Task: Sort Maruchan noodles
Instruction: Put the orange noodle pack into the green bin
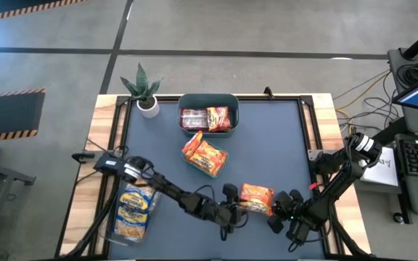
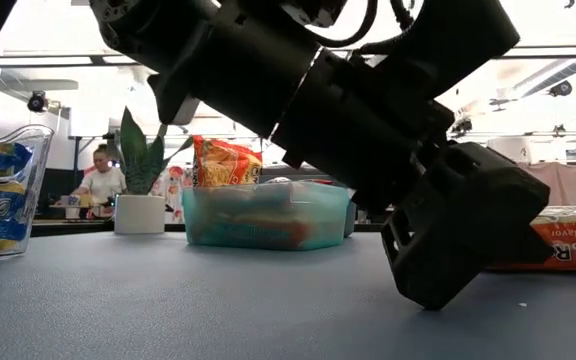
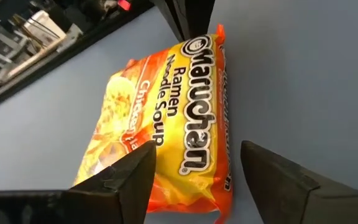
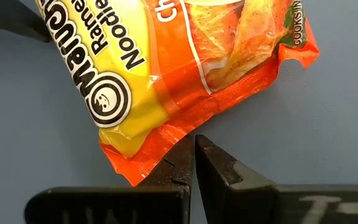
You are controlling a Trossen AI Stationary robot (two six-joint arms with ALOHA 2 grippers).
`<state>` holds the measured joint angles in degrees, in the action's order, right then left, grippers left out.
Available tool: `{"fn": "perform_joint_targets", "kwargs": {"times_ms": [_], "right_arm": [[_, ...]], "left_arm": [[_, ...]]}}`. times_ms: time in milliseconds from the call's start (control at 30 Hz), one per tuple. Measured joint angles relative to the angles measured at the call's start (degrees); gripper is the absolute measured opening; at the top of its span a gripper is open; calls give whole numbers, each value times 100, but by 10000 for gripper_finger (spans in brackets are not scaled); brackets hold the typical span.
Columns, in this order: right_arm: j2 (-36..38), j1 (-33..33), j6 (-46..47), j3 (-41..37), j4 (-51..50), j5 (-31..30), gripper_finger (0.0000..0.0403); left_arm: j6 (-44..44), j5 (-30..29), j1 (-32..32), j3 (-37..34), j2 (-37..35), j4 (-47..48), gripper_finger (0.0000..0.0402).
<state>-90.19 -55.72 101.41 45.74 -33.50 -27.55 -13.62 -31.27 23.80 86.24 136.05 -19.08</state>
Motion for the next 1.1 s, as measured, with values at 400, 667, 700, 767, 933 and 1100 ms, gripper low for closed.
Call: {"fn": "perform_joint_targets", "kwargs": {"times_ms": [400, 667, 700, 767, 933, 1100], "right_arm": [[-1, 0, -4, 0, 20, 0, 9], [-2, 0, -79, 0, 96, -52, 9], [0, 0, -81, 0, 102, -77, 9], [0, 0, -88, 0, 111, -94, 9], [0, 0, -101, 0, 125, -96, 9], [0, 0, -105, 0, 131, -96, 9]], "left_arm": [[322, 59, -55, 0, 2, 203, 193], [357, 19, -58, -6, 2, 235, 152], [355, 17, -54, -2, 2, 240, 150], [337, 9, -32, 4, 0, 241, 151], [332, -225, 19, 4, -9, 257, 178], [369, -440, 67, 9, -11, 357, 204]]}}
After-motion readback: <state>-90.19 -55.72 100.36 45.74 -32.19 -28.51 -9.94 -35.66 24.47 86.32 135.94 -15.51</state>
